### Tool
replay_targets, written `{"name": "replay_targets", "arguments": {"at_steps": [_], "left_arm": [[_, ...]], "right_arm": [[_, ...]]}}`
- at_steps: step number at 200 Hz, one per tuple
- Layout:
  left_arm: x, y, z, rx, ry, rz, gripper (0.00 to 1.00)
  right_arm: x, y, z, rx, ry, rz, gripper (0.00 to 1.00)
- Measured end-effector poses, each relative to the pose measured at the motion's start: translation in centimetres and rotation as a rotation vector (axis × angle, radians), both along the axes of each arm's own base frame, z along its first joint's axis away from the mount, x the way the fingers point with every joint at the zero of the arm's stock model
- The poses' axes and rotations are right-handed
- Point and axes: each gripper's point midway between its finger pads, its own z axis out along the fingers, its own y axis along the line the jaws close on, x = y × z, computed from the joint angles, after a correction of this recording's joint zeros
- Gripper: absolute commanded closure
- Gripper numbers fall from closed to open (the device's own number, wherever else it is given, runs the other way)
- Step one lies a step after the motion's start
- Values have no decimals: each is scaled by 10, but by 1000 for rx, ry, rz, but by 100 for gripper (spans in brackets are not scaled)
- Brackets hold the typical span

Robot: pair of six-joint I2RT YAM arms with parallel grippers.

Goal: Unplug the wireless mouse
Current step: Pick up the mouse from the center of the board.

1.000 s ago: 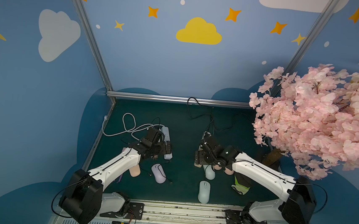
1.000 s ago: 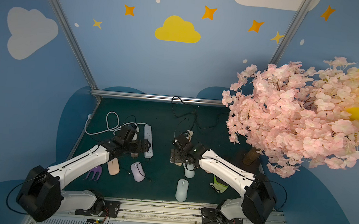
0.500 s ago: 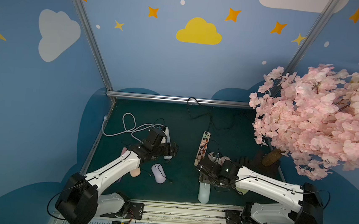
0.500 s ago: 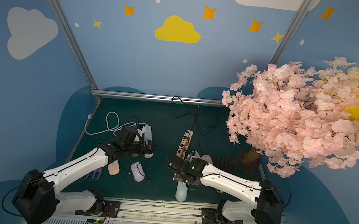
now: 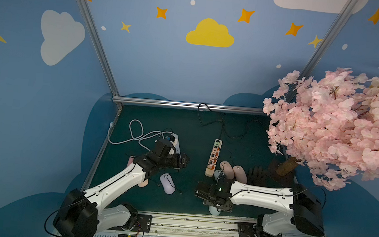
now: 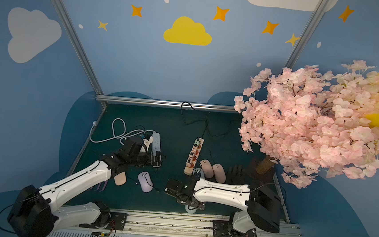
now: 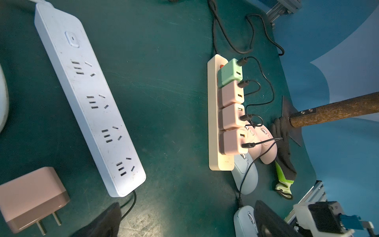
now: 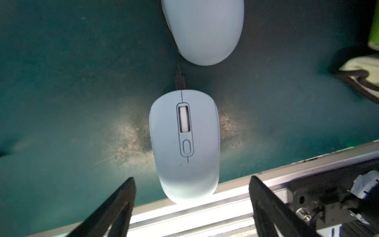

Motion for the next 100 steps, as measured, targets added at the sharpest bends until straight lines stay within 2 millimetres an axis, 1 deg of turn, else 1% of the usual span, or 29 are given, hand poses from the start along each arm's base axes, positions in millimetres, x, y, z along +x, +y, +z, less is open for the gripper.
{"name": "replay_targets", "arguments": {"at_steps": [25,51,65,100], "left_arm": [[-1,-1,0,-3,2,-3,0],[-1,-1,0,-1,2,-4,0],[-1,0,0,1,1,-1,0],[-1,2,3,4,-9,8,0]], "right_arm": [[0,-2,-5,5,4,-30,17],[-1,-9,-19,7,28,-48,22],[-1,-12,-25,11,43,-54,24],[3,-4,-27,53,56,-46,25]]}}
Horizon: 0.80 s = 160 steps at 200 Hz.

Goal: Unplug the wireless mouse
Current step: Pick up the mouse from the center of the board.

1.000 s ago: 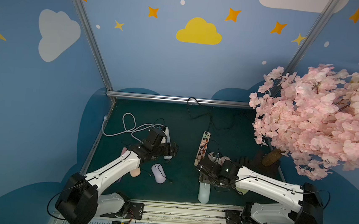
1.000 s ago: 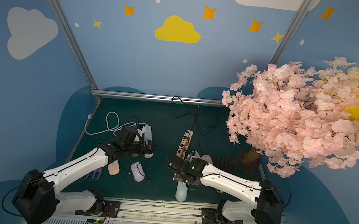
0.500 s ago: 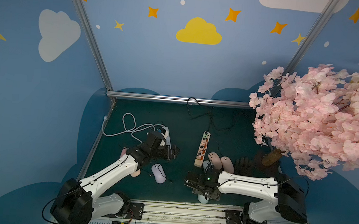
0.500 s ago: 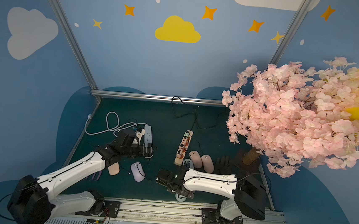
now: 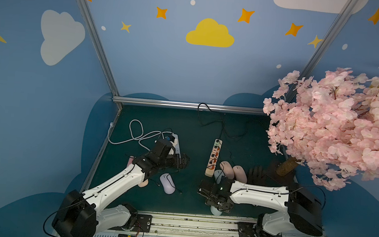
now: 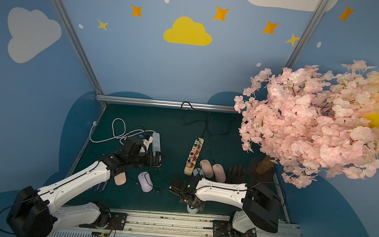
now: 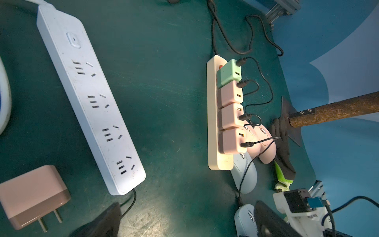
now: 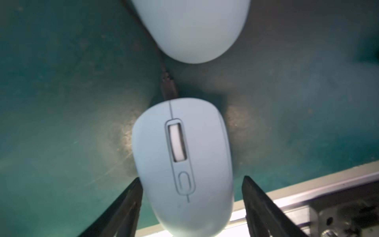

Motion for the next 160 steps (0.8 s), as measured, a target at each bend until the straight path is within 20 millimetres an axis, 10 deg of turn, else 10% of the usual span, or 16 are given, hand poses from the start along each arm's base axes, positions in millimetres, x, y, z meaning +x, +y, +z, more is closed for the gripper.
{"name": "replay_targets", "arguments": {"at_steps": [160], "left_arm": [[-1,6,6,-1,-20,24,0]], "right_arm": [[11,13,1,52,11,124,54]]}}
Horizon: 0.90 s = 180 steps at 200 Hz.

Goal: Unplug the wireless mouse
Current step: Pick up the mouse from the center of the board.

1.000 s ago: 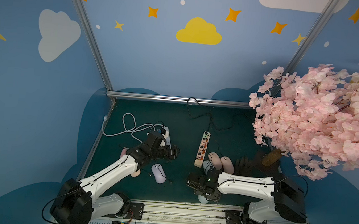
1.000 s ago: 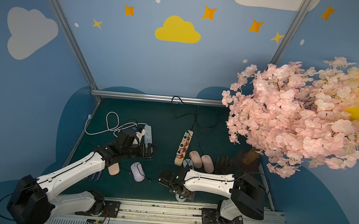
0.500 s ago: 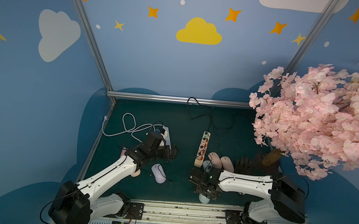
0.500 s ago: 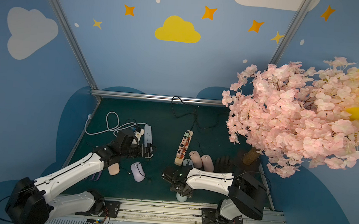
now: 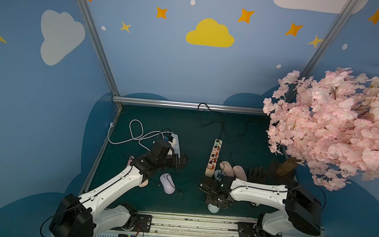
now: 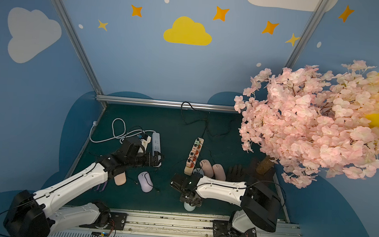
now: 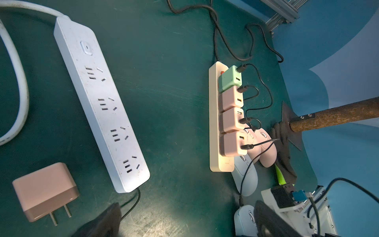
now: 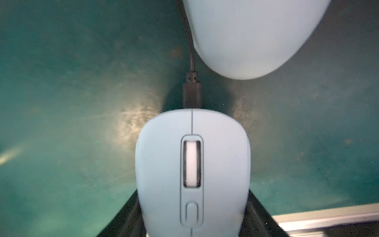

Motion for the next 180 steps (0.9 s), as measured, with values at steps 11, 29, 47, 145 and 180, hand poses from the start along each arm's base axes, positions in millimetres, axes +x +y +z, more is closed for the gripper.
{"name": "replay_targets", "arguments": {"at_steps": [11,29,47,145,180], "left_arm": [[0,0,2,-3,-4,0,1],[-1,-1,4,-12,-8,-6,4],[-3,-3,6,-22,-10,-20,10],[-25,-45,22,-165,11,-185,21],[-26,-55,24,-208,39,-212,22]], "right_arm": [[3,3,8,14,-24,19,56],[6,5,20,45,-64,43,58],[8,6,33,80,-102,64,59],[31,-27,91,217,-450,275,83],[51,-38,107,264,-660,339,100]]}}
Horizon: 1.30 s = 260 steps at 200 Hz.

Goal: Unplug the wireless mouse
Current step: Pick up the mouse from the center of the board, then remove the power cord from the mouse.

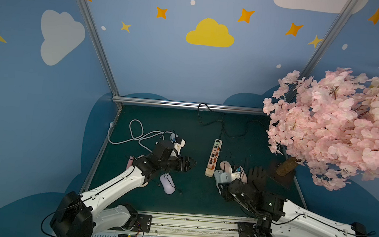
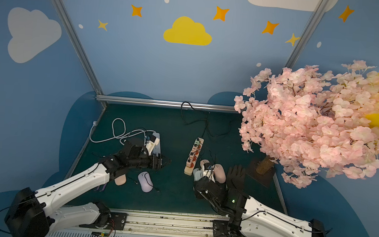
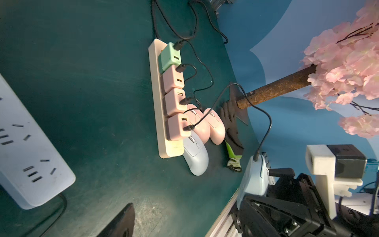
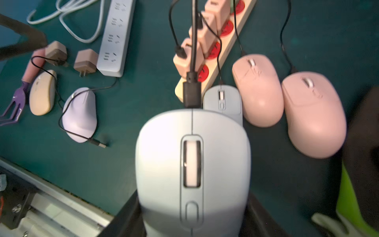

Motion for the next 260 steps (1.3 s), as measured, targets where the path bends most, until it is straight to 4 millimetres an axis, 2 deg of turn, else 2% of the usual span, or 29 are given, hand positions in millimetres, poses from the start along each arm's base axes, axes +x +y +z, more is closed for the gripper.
{"name": "replay_targets", "arguments": {"at_steps": [45,71,86,127,171,219,260], "left_arm": [[7,-14,9,-47,16,-23,25],[15,-23,19,-69,15,-29,25],[19,-26,25,-82,11,-30,25],[21,-32,44,-133,-24,-47,29],[20,-39,71,-222,-97,-86,41],[31,-54,87,-238,-137,-133,44],[46,-67,98,-233,-168,-163,49]], "right_arm": [[28,-4,23,-21,-70,13,100],[39,18,48,-35,-85,115,100],[41,30,56,-44,-105,177,100],[59,33,52,-65,-109,225,100],[78,41,64,78,-116,249,100],[71,62,61,175,-73,344,100],[68,67,61,207,-55,372,100]]}}
